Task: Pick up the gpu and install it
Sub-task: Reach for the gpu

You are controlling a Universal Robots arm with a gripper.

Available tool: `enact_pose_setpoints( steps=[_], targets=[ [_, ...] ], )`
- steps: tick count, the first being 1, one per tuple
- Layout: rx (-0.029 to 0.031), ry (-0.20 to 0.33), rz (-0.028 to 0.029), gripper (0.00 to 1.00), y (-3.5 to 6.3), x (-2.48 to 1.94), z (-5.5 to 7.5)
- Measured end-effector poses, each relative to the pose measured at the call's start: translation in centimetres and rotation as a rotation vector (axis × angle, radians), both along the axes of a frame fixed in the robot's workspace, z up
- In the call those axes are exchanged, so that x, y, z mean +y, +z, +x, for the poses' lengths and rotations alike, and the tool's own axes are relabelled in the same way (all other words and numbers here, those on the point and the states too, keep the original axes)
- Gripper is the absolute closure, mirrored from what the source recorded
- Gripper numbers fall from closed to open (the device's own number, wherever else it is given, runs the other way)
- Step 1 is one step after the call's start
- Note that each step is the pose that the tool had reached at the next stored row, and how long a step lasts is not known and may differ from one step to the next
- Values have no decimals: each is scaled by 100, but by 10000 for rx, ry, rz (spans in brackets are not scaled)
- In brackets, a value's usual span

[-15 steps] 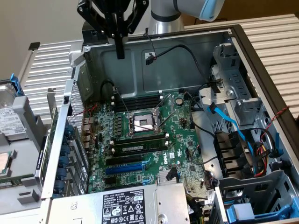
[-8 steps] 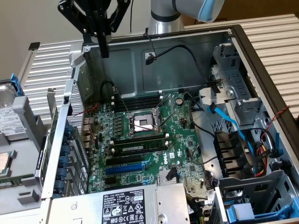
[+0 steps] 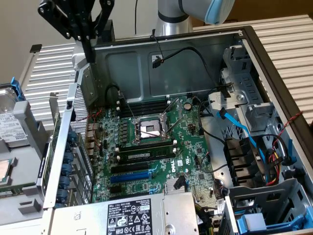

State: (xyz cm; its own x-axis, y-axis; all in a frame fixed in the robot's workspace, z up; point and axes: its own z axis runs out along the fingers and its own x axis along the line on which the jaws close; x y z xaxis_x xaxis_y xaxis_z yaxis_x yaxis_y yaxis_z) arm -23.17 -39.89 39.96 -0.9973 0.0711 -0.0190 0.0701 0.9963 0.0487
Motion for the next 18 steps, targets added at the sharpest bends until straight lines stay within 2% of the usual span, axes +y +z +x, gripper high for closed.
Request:
enact_pose_setpoints(
  steps=[4, 8, 18],
  targets=[
    [41, -2, 0, 89, 0, -6, -167],
    [67, -1, 0, 89, 0, -32, -315],
    [166, -1, 0, 89, 0, -172, -541]
  ],
)
